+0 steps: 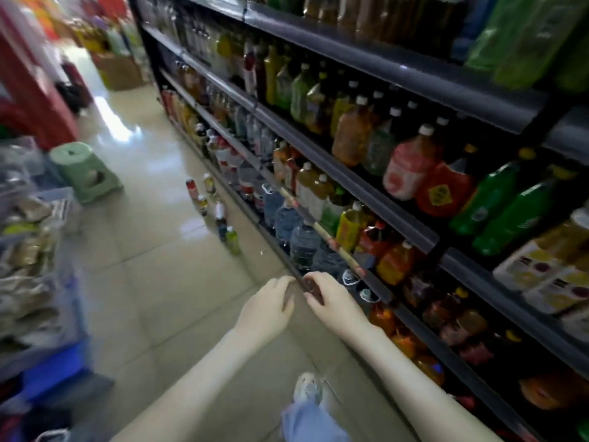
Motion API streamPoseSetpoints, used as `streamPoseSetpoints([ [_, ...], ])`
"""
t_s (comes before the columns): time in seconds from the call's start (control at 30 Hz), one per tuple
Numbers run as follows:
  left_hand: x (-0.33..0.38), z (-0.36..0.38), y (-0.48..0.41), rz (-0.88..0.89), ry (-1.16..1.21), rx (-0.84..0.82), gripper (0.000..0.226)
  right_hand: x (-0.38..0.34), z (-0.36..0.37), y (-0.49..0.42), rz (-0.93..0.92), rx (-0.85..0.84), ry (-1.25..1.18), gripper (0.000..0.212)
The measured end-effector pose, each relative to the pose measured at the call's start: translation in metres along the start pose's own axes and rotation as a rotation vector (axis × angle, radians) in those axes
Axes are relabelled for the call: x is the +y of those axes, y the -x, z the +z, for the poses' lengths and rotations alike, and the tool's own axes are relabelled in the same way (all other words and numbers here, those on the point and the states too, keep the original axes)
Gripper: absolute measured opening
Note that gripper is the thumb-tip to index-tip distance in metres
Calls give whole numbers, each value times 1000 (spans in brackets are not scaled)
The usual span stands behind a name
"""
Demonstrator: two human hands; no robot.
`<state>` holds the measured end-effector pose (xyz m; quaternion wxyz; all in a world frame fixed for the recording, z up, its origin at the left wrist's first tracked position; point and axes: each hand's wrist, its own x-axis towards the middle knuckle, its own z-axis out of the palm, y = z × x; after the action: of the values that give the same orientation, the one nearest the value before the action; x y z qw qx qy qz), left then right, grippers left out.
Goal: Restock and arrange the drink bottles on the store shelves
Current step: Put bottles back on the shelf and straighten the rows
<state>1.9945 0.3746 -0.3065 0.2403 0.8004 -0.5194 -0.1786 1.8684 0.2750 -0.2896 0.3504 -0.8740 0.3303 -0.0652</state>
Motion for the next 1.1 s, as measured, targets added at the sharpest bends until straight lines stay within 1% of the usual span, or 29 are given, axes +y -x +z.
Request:
streamPoseSetpoints([
  [0.2,-104,-41,-92,-193,40,24,39,-25,34,-165,-76,-117,-29,33],
  [0.3,-155,-78,-143,-316,85,31,43,-48,46,-252,-70,-174,-44,32],
  [0.4,-206,-115,-187,-416,127,73,45,-77,60,-335,-85,-232,-58,35],
  [0.53,-282,-154,-231,-494,173,148,43,-121,93,-433,-88,-290,-79,37],
  [0.63,-344,-183,-272,-557,193,144,45,-147,128,-509,-47,-317,-99,41],
  [0.67,-352,-190,-281,-558,195,135,45,-151,132,-522,-41,-327,-92,44],
  [0.73,-400,-218,-324,-526,193,119,45,-167,154,-584,-17,-319,-108,49],
  [0.83,-466,-271,-398,-466,100,67,45,-194,174,-675,68,-261,-139,57],
  [0.9,-500,-308,-448,-432,39,33,45,-210,179,-728,124,-253,-151,61],
  [1.0,-542,-350,-523,-370,-42,-15,43,-226,182,-804,194,-207,-165,54],
  [1.07,-567,-368,-575,-347,-69,-66,43,-229,184,-848,258,-151,-197,46],
  [1.1,-579,-372,-600,-337,-77,-95,43,-227,185,-869,291,-134,-198,46],
])
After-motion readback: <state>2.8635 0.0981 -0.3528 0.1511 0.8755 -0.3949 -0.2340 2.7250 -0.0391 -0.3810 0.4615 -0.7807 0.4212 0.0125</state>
